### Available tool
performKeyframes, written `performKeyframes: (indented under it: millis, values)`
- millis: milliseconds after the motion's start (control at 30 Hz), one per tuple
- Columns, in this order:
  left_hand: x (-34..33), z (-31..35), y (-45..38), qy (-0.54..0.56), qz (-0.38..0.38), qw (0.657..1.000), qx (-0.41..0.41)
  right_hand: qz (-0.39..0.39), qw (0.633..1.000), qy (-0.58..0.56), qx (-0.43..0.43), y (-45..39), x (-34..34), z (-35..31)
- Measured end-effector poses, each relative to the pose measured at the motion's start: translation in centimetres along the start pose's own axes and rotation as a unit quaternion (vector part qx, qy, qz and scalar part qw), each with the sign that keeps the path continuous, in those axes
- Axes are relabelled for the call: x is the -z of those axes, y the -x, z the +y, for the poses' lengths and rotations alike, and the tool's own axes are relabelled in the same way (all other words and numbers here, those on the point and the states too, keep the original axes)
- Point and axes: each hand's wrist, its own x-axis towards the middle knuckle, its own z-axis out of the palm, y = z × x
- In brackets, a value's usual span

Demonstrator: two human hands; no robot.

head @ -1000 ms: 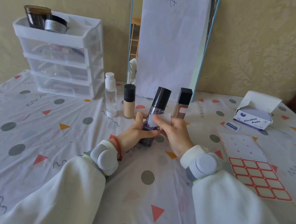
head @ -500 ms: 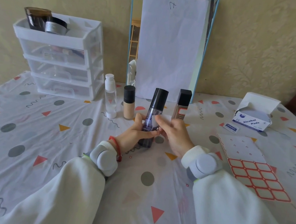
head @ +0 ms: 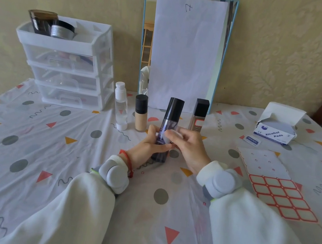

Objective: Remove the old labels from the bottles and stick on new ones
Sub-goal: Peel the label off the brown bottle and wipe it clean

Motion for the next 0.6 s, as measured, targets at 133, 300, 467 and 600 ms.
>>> performKeyframes:
  millis: [133,300,467,600]
  values:
    - [0.1,0.0,0.0,-0.045,-0.004,0.999,0.010,0.096,0.995,0.035,-0.004,0.0,-1.5,0.1]
    - [-0.2,0.3,0.1,-0.065,-0.008,0.998,0.011,0.170,0.985,0.027,-0.008,0.1,-2.5,-0.2]
    - [-0.1,0.4,0.2,-0.081,0.007,0.997,-0.006,0.103,0.993,0.051,-0.016,0.4,-2.0,-0.5]
    - [-0.1,0.4,0.3,-0.076,0.005,0.997,-0.010,0.098,0.995,0.024,-0.028,0.5,-1.9,-0.2]
